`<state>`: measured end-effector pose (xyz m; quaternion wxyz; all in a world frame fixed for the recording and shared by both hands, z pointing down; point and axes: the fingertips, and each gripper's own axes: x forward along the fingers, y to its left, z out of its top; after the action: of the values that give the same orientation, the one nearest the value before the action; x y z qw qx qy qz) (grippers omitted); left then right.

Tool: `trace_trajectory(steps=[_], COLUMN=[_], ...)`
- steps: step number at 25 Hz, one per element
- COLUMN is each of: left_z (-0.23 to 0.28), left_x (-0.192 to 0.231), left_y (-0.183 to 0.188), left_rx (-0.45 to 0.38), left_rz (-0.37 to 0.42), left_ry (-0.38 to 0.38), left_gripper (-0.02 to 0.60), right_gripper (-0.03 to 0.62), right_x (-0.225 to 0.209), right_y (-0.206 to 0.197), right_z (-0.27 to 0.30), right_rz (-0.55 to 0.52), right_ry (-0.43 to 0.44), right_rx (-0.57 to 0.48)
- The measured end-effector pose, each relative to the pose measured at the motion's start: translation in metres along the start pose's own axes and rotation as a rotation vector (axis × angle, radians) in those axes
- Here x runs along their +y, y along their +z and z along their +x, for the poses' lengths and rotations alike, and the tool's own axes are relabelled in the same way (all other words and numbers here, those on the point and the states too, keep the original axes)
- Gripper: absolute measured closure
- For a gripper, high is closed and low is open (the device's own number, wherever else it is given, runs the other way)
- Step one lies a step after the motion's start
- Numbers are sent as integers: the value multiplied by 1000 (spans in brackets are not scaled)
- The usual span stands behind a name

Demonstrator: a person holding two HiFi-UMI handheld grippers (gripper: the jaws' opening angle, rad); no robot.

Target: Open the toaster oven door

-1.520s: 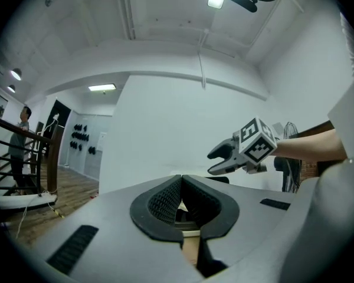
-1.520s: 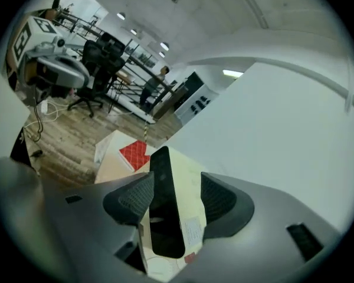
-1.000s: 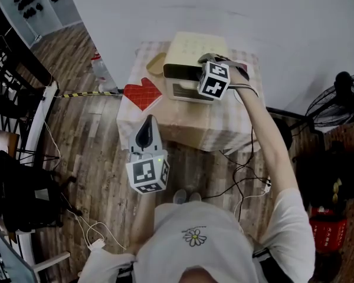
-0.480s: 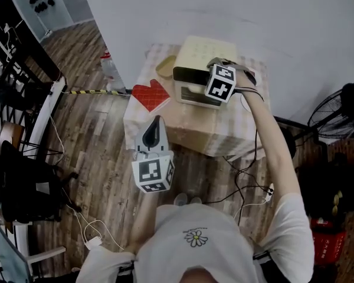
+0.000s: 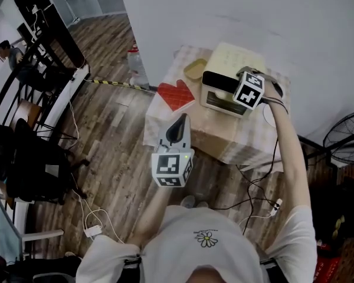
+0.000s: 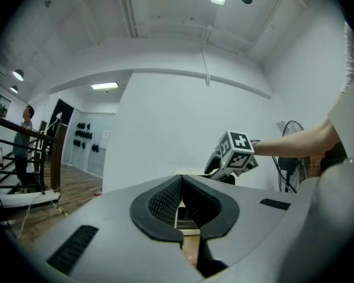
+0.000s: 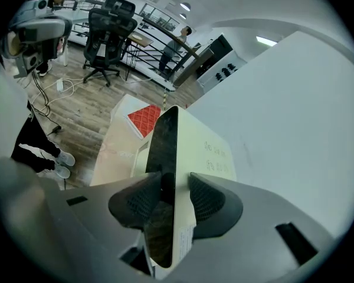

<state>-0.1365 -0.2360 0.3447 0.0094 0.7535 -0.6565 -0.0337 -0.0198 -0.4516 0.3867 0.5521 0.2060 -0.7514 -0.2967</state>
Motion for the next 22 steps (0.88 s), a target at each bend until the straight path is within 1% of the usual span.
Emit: trace_trajectory(steps=[3,7,8,9,10,11,13,16,18,20,22], left_z=[5,19,23,27,32,37,50,70,80,90,100], left_x=[-1,-5,-8,-12,-16,-19,-20,-18,-16,-13,-9], left_y=[-4,-1,0,2,3,2,-2,-17,-30,-43,-57], left_rx=[6,-18,-24,-29,-31,-30,-18,13,39,62,86], left_rz=[-56,-190,-225,-263,-305,-350,-454,-614,-699,-762,-801], left_ry=[-35,-93,-117,-148,-183,-214,-250,-272,-281,-287,-280], left_gripper=[563,561,552,520,468,433,411,388,380,376,370], right_gripper=[442,442,442,442,442,442,442,442,442,442,442], right_x=[1,-2,-3,-2,-1,-1,-2,-3,-2,-1,-1], right_y=[0,6,5,4,3,3,5,7,8,8,9], right_z=[1,3,2,1,1,0,2,3,2,1,3], right_rz=[7,-3,-3,-2,0,0,-1,2,7,10,11], right_ry=[0,10,15,20,25,29,35,47,57,63,69], right_rx=[2,-7,-5,-2,2,4,4,7,14,26,37])
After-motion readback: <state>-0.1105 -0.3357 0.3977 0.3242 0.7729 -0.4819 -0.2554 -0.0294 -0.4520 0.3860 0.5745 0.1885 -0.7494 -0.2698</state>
